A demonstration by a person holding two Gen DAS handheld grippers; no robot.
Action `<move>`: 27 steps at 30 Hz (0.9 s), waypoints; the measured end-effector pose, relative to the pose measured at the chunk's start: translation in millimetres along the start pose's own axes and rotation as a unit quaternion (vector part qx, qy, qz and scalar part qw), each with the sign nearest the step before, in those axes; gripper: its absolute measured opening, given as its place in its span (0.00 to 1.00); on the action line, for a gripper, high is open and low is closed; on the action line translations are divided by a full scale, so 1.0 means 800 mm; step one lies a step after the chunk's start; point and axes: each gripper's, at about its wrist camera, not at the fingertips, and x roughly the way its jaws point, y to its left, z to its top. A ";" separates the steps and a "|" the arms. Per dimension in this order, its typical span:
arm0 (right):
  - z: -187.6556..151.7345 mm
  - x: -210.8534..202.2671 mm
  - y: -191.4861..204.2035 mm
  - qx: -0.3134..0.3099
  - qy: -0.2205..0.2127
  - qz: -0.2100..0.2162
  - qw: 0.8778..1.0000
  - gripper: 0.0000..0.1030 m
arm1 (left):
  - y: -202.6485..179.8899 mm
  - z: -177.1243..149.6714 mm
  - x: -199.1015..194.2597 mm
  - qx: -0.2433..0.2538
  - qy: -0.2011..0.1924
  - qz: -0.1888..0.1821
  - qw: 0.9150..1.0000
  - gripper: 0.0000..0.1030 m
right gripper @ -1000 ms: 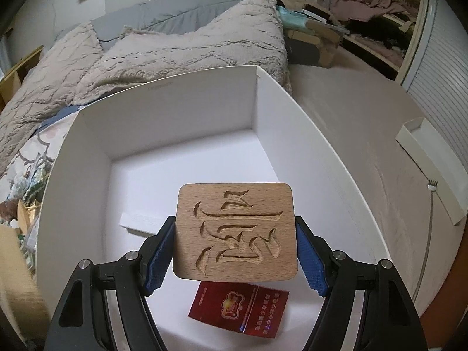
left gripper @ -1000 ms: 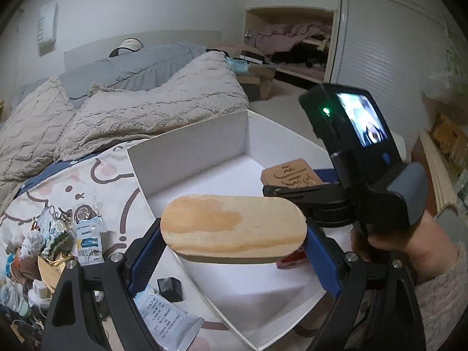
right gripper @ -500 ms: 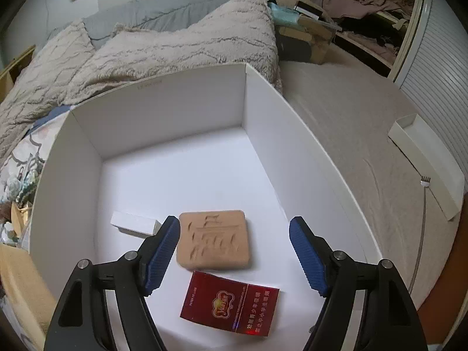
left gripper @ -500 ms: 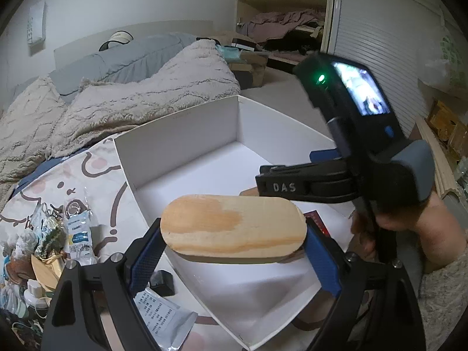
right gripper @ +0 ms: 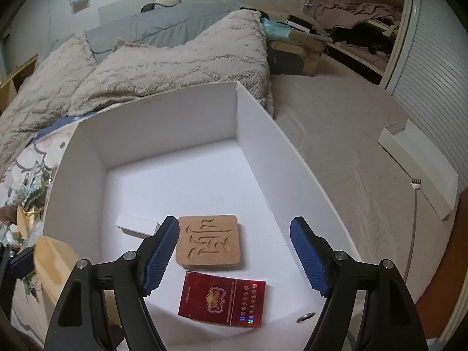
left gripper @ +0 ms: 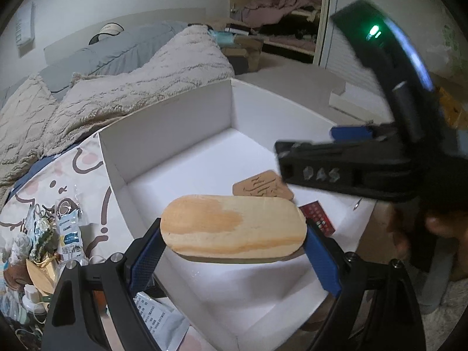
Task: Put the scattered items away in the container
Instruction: 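Open the right gripper to drop the plaque while the left gripper releases the wooden piece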
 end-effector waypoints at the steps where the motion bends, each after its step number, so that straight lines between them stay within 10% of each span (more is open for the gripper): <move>1: 0.000 -0.001 -0.002 0.003 -0.002 -0.004 1.000 0.76 | 0.000 0.000 0.003 -0.002 0.006 -0.001 1.000 0.88; 27: -0.003 -0.001 0.000 0.001 0.000 0.000 1.000 0.76 | -0.016 0.000 0.031 0.032 0.051 0.015 0.998 0.88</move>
